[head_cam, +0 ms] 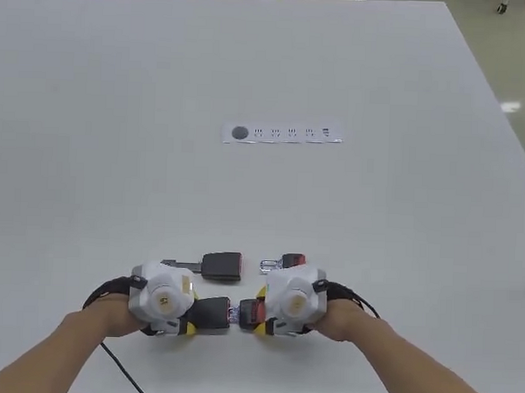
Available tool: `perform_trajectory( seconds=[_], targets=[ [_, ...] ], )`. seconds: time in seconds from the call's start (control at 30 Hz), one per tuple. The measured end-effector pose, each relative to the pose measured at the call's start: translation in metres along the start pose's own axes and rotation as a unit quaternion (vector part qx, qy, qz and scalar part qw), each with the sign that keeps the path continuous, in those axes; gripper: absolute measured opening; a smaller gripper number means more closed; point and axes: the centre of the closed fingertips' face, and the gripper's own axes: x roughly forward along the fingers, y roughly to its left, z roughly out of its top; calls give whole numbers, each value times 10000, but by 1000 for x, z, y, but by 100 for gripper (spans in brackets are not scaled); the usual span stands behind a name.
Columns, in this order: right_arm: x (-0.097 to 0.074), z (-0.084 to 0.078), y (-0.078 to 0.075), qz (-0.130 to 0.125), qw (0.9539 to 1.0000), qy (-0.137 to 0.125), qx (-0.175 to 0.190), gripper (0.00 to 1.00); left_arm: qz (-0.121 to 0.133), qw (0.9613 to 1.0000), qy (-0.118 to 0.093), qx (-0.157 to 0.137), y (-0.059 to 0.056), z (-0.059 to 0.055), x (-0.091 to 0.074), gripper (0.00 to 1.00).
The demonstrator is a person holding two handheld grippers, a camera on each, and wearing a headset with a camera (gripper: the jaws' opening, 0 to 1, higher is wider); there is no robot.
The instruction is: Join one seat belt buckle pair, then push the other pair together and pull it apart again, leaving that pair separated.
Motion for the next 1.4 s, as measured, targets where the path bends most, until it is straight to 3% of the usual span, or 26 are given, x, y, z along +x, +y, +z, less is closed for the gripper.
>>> perform_trajectory(
  seconds=[0.07, 0.1, 0.4, 0.97, 1.3, 1.4],
  targets=[
    [-1, 5, 6, 50, 9998, 114, -177, 26, -5, 10000, 54, -1, 0, -2, -1, 28],
    [-4, 6, 4, 15, 9998, 15, -172, 26, -9, 10000, 23, -9, 1, -1, -1, 28],
    [-11, 5, 11, 24, 9999, 6, -150, 27, -29, 10000, 37, 18, 0, -1, 0, 29],
    [-11, -5, 6, 44, 9997, -63, -220, 30, -76, 9997, 56, 236, -2, 0, -1, 31],
    [-14, -3, 1, 18, 9996, -117, -269, 36, 119, 9999, 31, 79, 7, -8, 3, 39],
    [-18, -1, -1, -45, 9995, -145, -274, 38, 149, 9999, -67, -41, 6, -3, 0, 41]
  ],
)
